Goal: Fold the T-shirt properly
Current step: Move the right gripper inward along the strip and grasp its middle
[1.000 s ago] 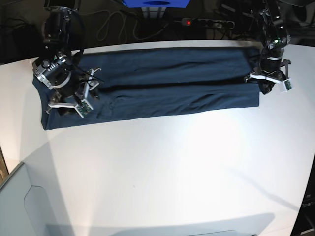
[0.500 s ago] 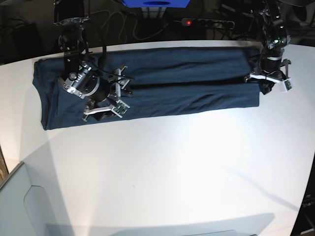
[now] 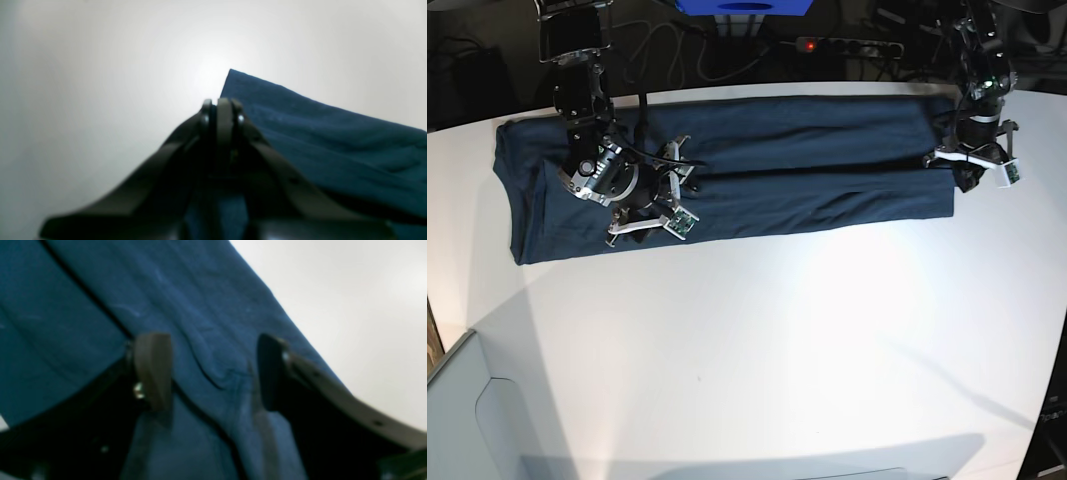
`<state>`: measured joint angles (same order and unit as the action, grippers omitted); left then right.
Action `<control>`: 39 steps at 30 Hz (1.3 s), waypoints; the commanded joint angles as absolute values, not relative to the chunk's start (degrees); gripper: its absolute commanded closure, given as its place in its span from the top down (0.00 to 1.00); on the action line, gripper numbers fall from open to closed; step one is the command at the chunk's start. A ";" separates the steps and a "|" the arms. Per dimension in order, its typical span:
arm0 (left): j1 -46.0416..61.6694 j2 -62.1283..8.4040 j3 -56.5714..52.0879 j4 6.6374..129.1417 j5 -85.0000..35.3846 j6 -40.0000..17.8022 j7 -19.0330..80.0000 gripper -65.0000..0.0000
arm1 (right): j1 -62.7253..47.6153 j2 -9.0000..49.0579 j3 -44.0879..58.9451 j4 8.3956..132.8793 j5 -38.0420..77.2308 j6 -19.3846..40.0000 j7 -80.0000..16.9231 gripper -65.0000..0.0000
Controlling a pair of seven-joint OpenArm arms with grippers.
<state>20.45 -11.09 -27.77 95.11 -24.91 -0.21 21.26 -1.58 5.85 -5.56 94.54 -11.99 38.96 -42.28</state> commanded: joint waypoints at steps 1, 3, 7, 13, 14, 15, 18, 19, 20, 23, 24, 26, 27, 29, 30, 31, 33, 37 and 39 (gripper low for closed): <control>20.44 -11.65 -28.00 95.96 -25.19 -0.13 19.74 0.00 | -0.84 6.11 -5.49 95.52 -11.47 40.00 -41.27 0.45; 20.44 -11.65 -28.00 95.96 -25.19 -0.13 19.74 0.00 | -1.10 6.11 -5.49 95.52 -11.47 40.00 -41.27 0.37; 20.44 -11.65 -28.00 95.96 -25.19 -0.13 19.74 0.00 | -1.80 6.20 -5.49 95.43 -11.47 40.00 -41.27 0.32; 20.26 -11.65 -28.00 95.96 -25.10 -0.13 19.74 0.00 | -1.98 6.90 -6.02 95.43 -11.47 40.00 -41.27 0.32; 20.26 -11.65 -28.00 95.96 -25.10 -0.13 19.74 0.00 | -1.98 7.08 -6.46 95.43 -11.47 40.00 -41.27 0.32; 20.26 -11.65 -28.00 95.96 -25.10 -0.13 19.74 0.00 | -1.98 7.52 -6.46 95.43 -11.47 40.00 -41.27 0.32; 20.26 -11.65 -28.00 95.96 -25.10 -0.13 19.74 0.00 | -1.98 7.87 -6.46 95.43 -11.47 40.00 -41.27 0.31; 20.26 -11.65 -28.00 95.96 -25.10 -0.13 19.74 0.00 | -1.98 7.87 -6.46 95.43 -11.47 40.00 -41.27 0.31; 20.18 -11.65 -28.00 95.96 -25.01 -0.13 19.74 0.00 | -2.07 7.96 -6.46 95.43 -11.47 40.00 -41.27 0.31; 20.18 -11.65 -28.00 95.96 -25.10 -0.13 19.74 0.00 | -2.07 7.96 -6.46 95.43 -11.47 40.00 -41.27 0.29; 20.18 -11.65 -28.00 95.96 -25.10 -0.13 19.74 0.00 | -2.07 7.96 -6.46 95.43 -11.47 40.00 -41.36 0.25; 20.18 -11.65 -28.00 95.96 -25.10 -0.13 19.74 0.00 | -2.07 7.96 -6.46 95.34 -11.47 40.00 -41.45 0.17; 20.18 -11.65 -28.00 95.96 -25.10 -0.13 19.74 0.00 | -2.07 7.96 -6.46 95.08 -11.47 40.00 -41.45 0.12; 20.18 -11.65 -28.00 95.96 -25.10 -0.13 19.74 0.00 | -1.89 7.96 -6.46 93.93 -11.47 40.00 -41.45 0.06; 20.18 -11.65 -28.00 95.96 -25.10 -0.13 19.74 0.00 | -1.89 7.96 -6.46 93.49 -11.47 40.00 -41.36 0.02; 20.18 -11.65 -28.00 95.96 -25.10 -0.13 19.74 0.00 | -1.98 7.96 -6.46 93.23 -11.47 40.00 -41.36 0.00; 20.18 -11.65 -28.00 95.96 -25.19 -0.13 19.74 0.00 | -2.07 8.04 -6.46 93.49 -11.47 40.00 -41.27 0.00; 20.26 -11.65 -28.00 95.96 -25.19 -0.13 19.74 0.00 | -4.09 8.04 -6.29 97.54 -11.47 40.00 -41.27 0.00; 20.26 -11.65 -28.00 95.96 -25.19 -0.13 19.74 0.00 | -5.05 8.04 -6.20 100.18 -11.47 40.00 -41.27 0.00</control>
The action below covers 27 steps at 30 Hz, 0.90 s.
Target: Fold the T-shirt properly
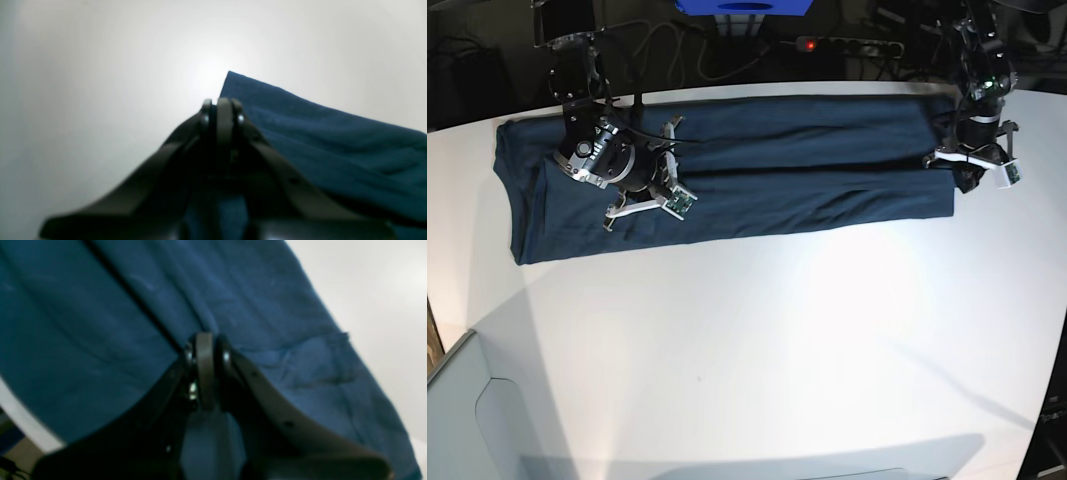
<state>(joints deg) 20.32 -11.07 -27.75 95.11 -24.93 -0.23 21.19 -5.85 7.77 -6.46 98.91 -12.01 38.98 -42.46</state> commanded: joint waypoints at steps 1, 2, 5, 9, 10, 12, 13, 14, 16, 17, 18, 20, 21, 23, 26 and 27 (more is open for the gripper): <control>20.26 -11.65 -28.00 95.96 -25.19 -0.13 19.74 0.00 | -5.67 8.04 -6.02 101.23 -11.47 40.00 -41.27 0.00; 20.26 -11.65 -28.00 95.96 -25.19 -0.13 19.74 0.00 | -6.11 8.04 -6.02 102.37 -11.47 40.00 -41.27 0.00; 20.26 -11.65 -28.00 95.96 -25.19 -0.13 19.74 0.00 | -7.78 8.04 -5.85 105.27 -11.47 40.00 -41.27 0.00; 20.35 -11.65 -28.00 95.96 -25.19 -0.13 19.74 0.00 | -10.07 8.66 -5.85 107.74 -11.47 40.00 -41.36 0.00; 20.35 -11.65 -28.00 95.96 -25.19 -0.13 19.74 0.00 | -10.15 8.75 -6.02 107.74 -11.47 40.00 -41.27 0.00; 20.35 -11.65 -28.00 95.96 -25.19 -0.13 19.74 0.00 | -9.80 8.66 -5.93 107.74 -11.47 40.00 -41.36 0.00; 20.35 -11.65 -28.00 95.96 -25.19 -0.13 19.74 0.00 | -9.54 8.66 -6.20 107.65 -11.56 40.00 -41.80 0.01; 20.35 -11.65 -28.00 95.96 -25.19 -0.13 19.74 0.00 | -9.19 8.66 -6.37 107.65 -11.56 40.00 -41.98 0.01; 20.35 -11.65 -28.00 95.96 -25.19 -0.13 19.74 0.00 | -7.78 8.66 -6.37 107.47 -11.56 40.00 -41.98 0.02; 20.35 -11.65 -28.00 95.96 -25.10 -0.13 19.74 0.00 | -7.16 8.66 -6.37 106.86 -11.56 40.00 -41.98 0.05; 20.35 -11.65 -28.00 95.96 -25.10 -0.13 19.74 0.00 | -6.46 8.66 -6.37 106.07 -11.56 40.00 -41.98 0.09; 20.35 -11.56 -28.00 95.96 -25.10 -0.13 19.74 0.00 | -4.79 8.57 -6.37 103.43 -11.56 40.00 -41.98 0.21; 20.35 -11.56 -28.00 95.96 -25.10 -0.13 19.74 0.00 | -4.00 8.57 -6.37 101.85 -11.56 40.00 -41.98 0.28; 20.35 -11.56 -28.00 95.96 -25.01 -0.13 19.74 0.00 | -2.86 8.57 -6.37 99.30 -11.56 40.00 -41.98 0.41; 20.35 -11.56 -28.00 95.96 -25.01 -0.13 19.74 0.00 | -2.59 8.57 -6.37 97.98 -11.56 40.00 -41.27 0.51; 20.35 -11.56 -28.00 95.96 -25.01 -0.13 19.74 0.00 | -2.59 8.57 -6.37 97.89 -11.56 40.00 -41.27 0.52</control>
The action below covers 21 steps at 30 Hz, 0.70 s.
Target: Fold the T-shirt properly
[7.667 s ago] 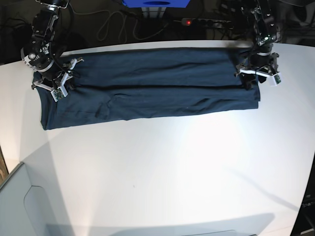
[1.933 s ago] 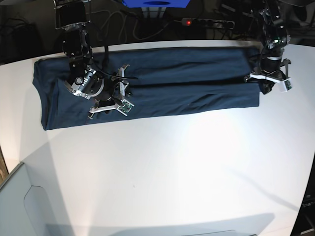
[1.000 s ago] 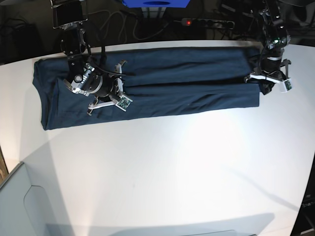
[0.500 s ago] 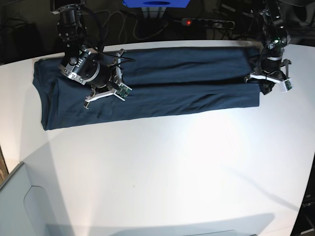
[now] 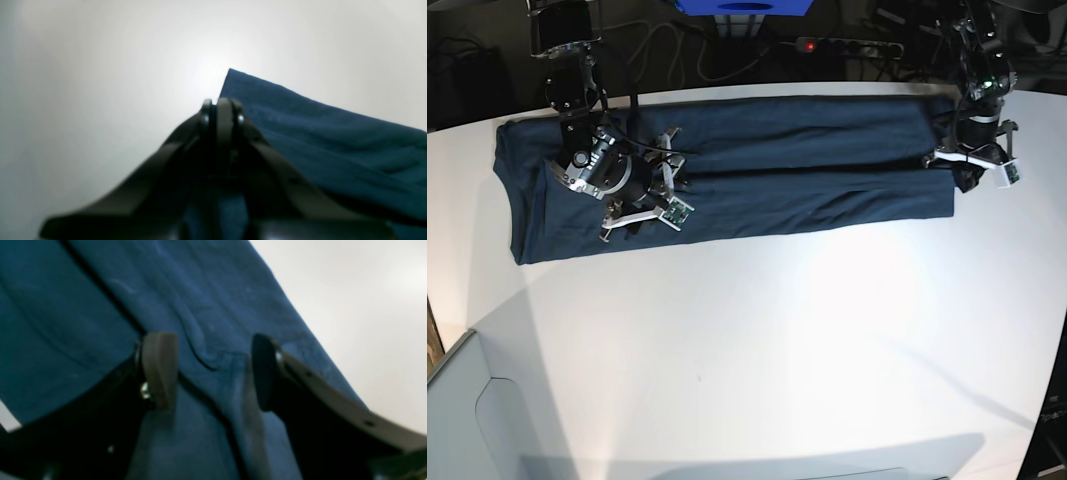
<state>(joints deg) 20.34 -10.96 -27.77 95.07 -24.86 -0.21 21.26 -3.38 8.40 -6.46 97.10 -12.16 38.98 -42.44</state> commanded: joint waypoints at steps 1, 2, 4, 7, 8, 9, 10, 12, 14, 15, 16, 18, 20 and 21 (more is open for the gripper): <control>20.35 -11.56 -28.00 95.96 -25.01 -0.13 19.74 0.00 | -2.59 8.57 -6.37 97.89 -11.56 40.00 -41.27 0.52; 20.35 -11.56 -28.00 95.96 -25.01 -0.13 19.74 0.00 | -2.59 8.57 -6.37 97.80 -11.56 40.00 -41.27 0.52; 20.26 -10.77 -28.00 95.96 -24.92 -0.13 19.74 0.00 | -2.59 8.48 -6.37 97.80 -11.56 40.00 -41.27 0.52; 20.18 -10.33 -28.00 95.96 -24.84 -0.13 19.74 0.00 | -2.59 8.48 -6.37 97.80 -11.56 40.00 -41.19 0.52; 20.18 -10.15 -28.00 95.96 -24.84 -0.13 19.74 0.00 | -2.59 8.48 -6.37 97.80 -11.56 40.00 -41.19 0.51; 20.18 -10.07 -28.00 95.96 -24.75 -0.13 19.74 0.00 | -2.59 8.48 -6.37 97.80 -11.56 40.00 -41.19 0.49; 20.18 -10.07 -28.00 95.96 -24.75 -0.13 19.74 0.00 | -2.59 8.48 -6.37 97.80 -11.56 40.00 -41.19 0.47; 20.09 -10.07 -28.00 95.96 -24.75 -0.13 19.74 0.00 | -2.59 8.48 -6.37 97.80 -11.56 40.00 -41.19 0.42; 20.09 -10.07 -28.00 95.96 -24.75 -0.13 19.74 0.00 | -2.59 8.48 -6.37 97.71 -11.56 40.00 -41.19 0.38; 20.09 -10.07 -28.00 95.96 -24.75 -0.13 19.74 0.00 | -2.59 8.48 -6.37 97.71 -11.56 40.00 -41.19 0.37; 20.09 -10.07 -28.00 95.96 -24.75 -0.13 19.74 0.00 | -2.59 8.48 -6.37 97.71 -11.56 40.00 -41.19 0.37; 20.09 -10.07 -28.00 95.96 -24.75 -0.13 19.74 0.00 | -2.59 8.48 -6.37 97.71 -11.56 40.00 -41.19 0.38; 20.09 -10.07 -28.00 95.96 -24.75 -0.13 19.74 0.00 | -2.59 8.48 -6.37 96.84 -11.56 40.00 -41.19 0.38; 20.09 -10.07 -28.00 95.96 -24.75 -0.13 19.74 0.00 | -2.59 8.48 -6.37 95.87 -11.56 40.00 -41.19 0.38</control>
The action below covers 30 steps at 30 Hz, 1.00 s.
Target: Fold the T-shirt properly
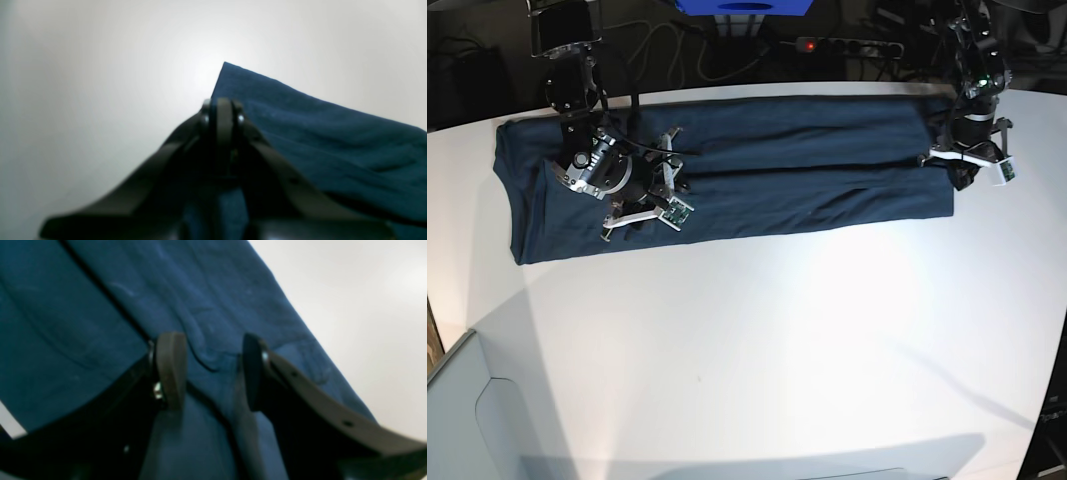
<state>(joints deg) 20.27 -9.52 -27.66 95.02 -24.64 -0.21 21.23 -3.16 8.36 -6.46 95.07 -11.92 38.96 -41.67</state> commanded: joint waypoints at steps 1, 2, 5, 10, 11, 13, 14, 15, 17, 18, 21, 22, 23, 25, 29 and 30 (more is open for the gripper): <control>20.09 -10.07 -28.00 95.96 -24.75 -0.13 19.74 0.00 | -2.33 8.48 -6.37 94.90 -11.56 40.00 -41.19 0.38; 20.09 -10.07 -28.00 95.96 -24.75 -0.13 19.74 0.00 | -2.07 8.48 -6.37 94.20 -11.56 40.00 -41.19 0.38; 20.09 -10.24 -28.00 95.96 -24.75 -0.13 19.74 0.00 | -2.07 8.48 -6.37 93.23 -11.56 40.00 -41.19 0.37; 20.00 -10.33 -28.00 95.96 -24.75 -0.13 19.74 0.00 | -2.33 8.57 -6.37 93.67 -11.47 40.00 -40.13 0.29; 20.00 -10.33 -28.00 95.96 -24.75 -0.13 19.74 0.00 | -2.33 8.57 -6.37 93.67 -11.47 40.00 -39.69 0.24; 20.00 -10.42 -28.00 95.96 -24.75 -0.13 19.74 0.00 | -2.42 8.57 -6.37 93.67 -11.47 40.00 -39.43 0.10; 20.00 -10.42 -28.00 95.96 -24.75 -0.13 19.74 0.00 | -2.42 8.57 -6.37 93.67 -11.47 40.00 -39.43 0.03; 20.00 -10.51 -28.00 95.96 -24.75 -0.13 19.74 0.00 | -2.59 8.57 -6.37 93.67 -11.47 40.00 -39.43 0.00; 20.00 -10.51 -28.00 95.96 -24.75 -0.13 19.74 0.00 | -3.38 8.66 -6.37 94.29 -11.47 40.00 -39.25 0.01; 20.00 -10.51 -28.00 95.96 -24.75 -0.13 19.74 0.00 | -3.65 8.75 -6.37 95.08 -11.47 40.00 -39.25 0.00; 20.00 -10.59 -28.00 95.96 -24.75 -0.13 19.74 0.00 | -5.14 8.75 -6.02 98.24 -11.47 40.00 -39.25 0.00; 20.00 -10.59 -28.00 95.96 -24.75 -0.13 19.74 0.00 | -5.67 8.75 -6.02 99.30 -11.47 40.00 -39.25 0.00; 20.00 -10.59 -28.09 95.96 -24.75 -0.13 19.74 0.00 | -5.85 8.75 -5.93 100.35 -11.47 40.00 -39.52 0.00; 20.00 -10.59 -28.09 95.96 -24.75 -0.13 19.74 0.00 | -7.16 8.92 -5.93 101.58 -11.47 40.00 -39.34 0.00; 20.00 -10.59 -28.09 95.96 -24.75 -0.13 19.74 0.00 | -10.07 9.98 -5.85 104.66 -11.47 40.00 -39.34 0.00; 20.00 -10.59 -28.09 95.96 -24.75 -0.13 19.74 0.00 | -10.77 10.07 -5.85 105.45 -11.47 40.00 -39.34 0.00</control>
<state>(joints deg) 20.16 -9.98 -27.73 95.02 -24.69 -0.19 21.26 -11.33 9.87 -5.93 104.29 -12.10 38.98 -40.34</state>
